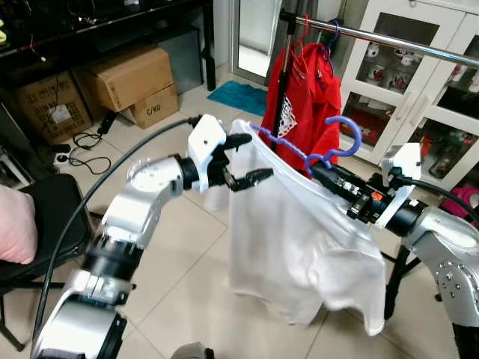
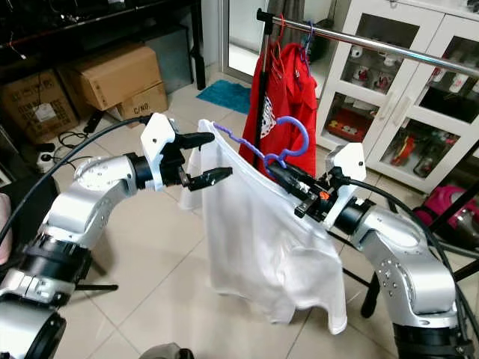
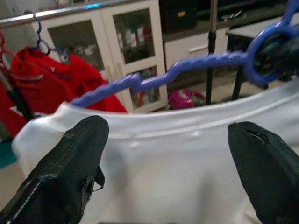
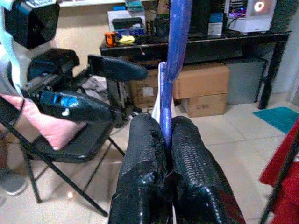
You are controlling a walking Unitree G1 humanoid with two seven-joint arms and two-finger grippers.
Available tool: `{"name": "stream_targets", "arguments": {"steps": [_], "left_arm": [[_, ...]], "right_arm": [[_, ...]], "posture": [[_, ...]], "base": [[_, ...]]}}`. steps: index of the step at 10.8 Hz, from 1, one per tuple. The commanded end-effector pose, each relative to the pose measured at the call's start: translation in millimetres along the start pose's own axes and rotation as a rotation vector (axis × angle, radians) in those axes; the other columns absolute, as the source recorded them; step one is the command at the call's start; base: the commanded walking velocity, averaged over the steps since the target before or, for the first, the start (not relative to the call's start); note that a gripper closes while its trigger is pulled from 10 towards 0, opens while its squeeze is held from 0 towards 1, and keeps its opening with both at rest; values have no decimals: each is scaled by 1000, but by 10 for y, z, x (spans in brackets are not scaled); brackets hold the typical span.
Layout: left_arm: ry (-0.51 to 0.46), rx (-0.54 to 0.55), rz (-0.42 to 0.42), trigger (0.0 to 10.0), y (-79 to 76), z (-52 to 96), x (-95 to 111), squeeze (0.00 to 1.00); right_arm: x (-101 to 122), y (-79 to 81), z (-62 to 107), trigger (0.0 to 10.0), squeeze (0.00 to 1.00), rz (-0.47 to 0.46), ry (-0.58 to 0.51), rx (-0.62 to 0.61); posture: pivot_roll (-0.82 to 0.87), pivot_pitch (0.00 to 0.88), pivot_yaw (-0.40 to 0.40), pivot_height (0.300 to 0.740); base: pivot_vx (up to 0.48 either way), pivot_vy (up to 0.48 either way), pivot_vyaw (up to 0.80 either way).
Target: Hang hanger
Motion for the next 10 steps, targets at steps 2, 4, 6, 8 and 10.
{"name": "stream_targets", "arguments": {"steps": [2,4,6,8,10], "left_arm": [[68,30,-56,10000,91,-9,-39,439],[124,128,-59,10000,142,-57,-100,0],[85,201,-49,10000,166,-118,-78,0],[62,244,-39,10000,188,-160,-50,0],[62,285,-20,4588,201,-222,-60,0]], "right_arm": [[110,47,-51,0,0,54,-16,45],[108,65,-61,0,0,55,-13,63],[114,80,-71,0,0,63,-9,81],[112,83,-80,0,0,71,-3,88],[114,108,-103,0,0,79,1,103]], "posture": [[-57,0,46,740],[-56,0,48,740],[-52,0,39,740],[-52,0,37,740],[-53,0,38,740]], "base": [[0,0,0],[0,0,0],[0,0,0],[0,0,0],[0,0,0]]}}
Point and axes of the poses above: a point about 5 cm out from each wrist's last joint towards the gripper, its own z axis pointing back from the gripper into the wrist, its own x axis along the axis of the wrist's last joint, y = z × x, the point moved 1 cm from there along -z, pointing out of the wrist towards the gripper, and after that the axes turned 13 degrees about -z, right-handed, at the moved point
